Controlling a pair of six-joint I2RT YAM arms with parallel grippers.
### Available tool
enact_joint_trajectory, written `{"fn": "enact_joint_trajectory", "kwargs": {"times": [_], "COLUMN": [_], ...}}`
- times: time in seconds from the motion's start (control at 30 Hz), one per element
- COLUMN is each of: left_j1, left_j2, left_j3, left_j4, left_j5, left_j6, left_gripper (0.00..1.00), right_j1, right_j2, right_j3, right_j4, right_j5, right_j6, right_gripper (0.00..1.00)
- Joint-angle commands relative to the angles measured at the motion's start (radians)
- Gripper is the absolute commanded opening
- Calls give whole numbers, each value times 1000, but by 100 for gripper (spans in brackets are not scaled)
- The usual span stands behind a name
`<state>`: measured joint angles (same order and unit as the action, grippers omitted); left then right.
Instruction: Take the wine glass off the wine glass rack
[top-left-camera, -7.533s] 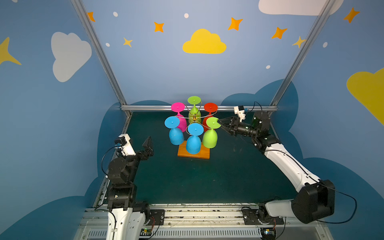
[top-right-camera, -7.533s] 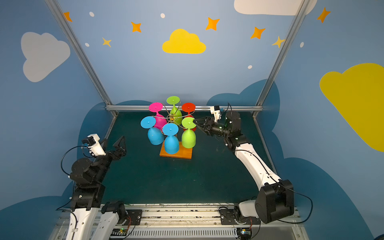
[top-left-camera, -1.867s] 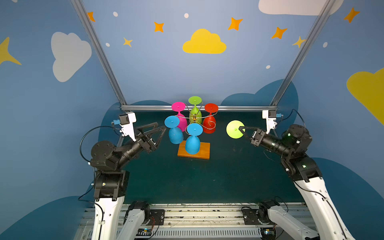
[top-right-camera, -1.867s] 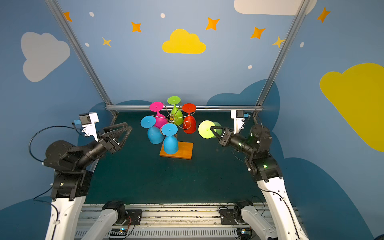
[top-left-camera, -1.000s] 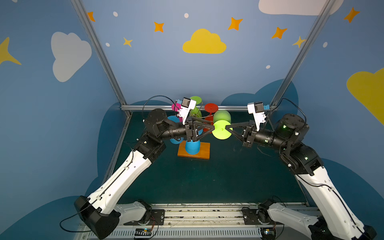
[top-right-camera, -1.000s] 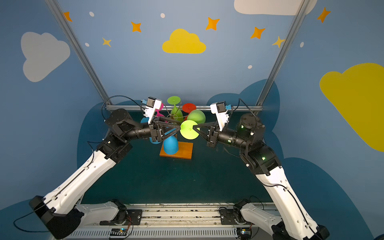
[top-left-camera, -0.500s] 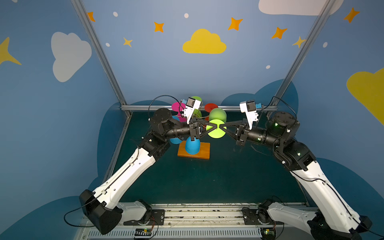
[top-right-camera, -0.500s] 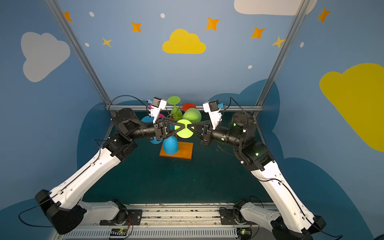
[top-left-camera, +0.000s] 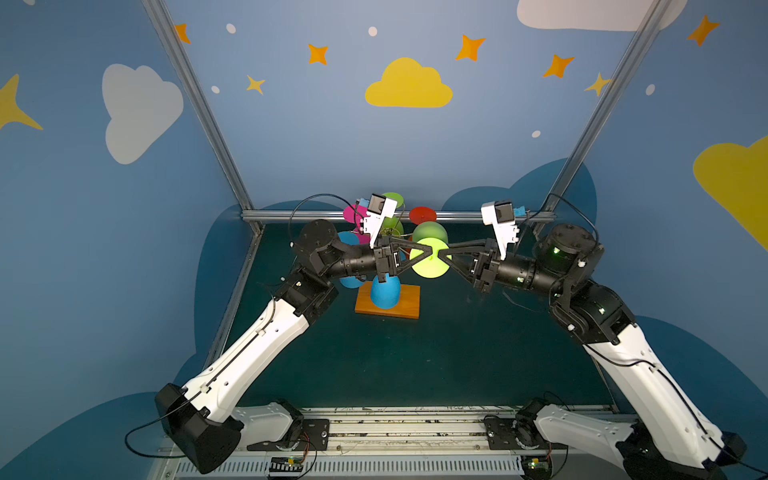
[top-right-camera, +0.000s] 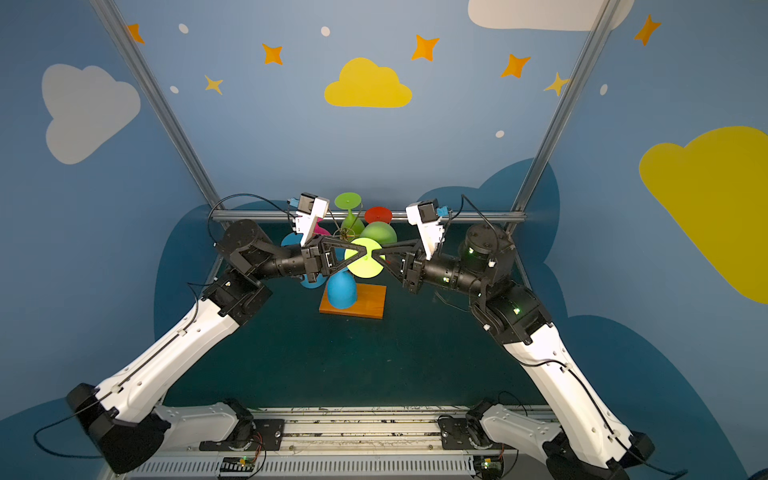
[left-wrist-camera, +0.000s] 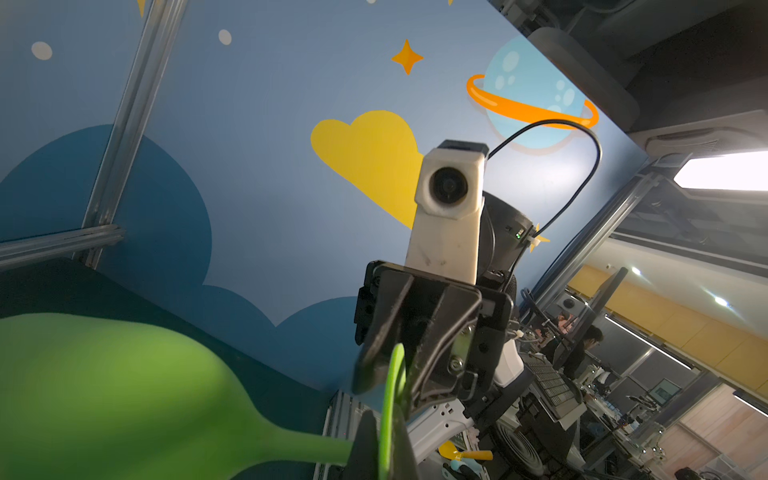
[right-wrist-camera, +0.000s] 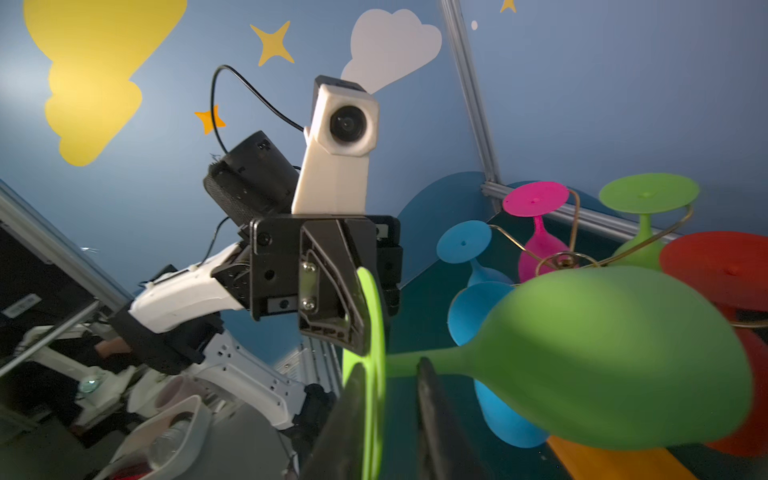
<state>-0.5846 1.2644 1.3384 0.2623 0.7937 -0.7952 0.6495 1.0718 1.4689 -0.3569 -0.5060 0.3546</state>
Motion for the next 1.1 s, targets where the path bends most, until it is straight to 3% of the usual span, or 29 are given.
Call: {"fn": "enact_joint_trajectory", "kwargs": {"times": [0.0,0.17,0.23,0.77,1.07], "left_j1": [16,31,38,62,62], "left_j2": [-31,-44,-45,-49,-47], "left_j3": [-5,-5,-8,-41,-40], "left_j4": [64,86,89,171,202], "left_j5": [13,0,-2,-24,-30], "left_j6": [-72,-114,-132,-296,-337], "left_gripper": [3,3,3,3,3], "right_j1": [-2,-2,-2,27,48], "right_j2": [-71,-172,-202,-177,-72], "right_j3": [-30,-152,-198,-357,-305], "right_j4": [-6,60,98,367,407], "right_j5": [98,199,211,187,178], "right_j6": [-50,-138,-194,-616,-654], "right_gripper": [51,79,84,88,89]}}
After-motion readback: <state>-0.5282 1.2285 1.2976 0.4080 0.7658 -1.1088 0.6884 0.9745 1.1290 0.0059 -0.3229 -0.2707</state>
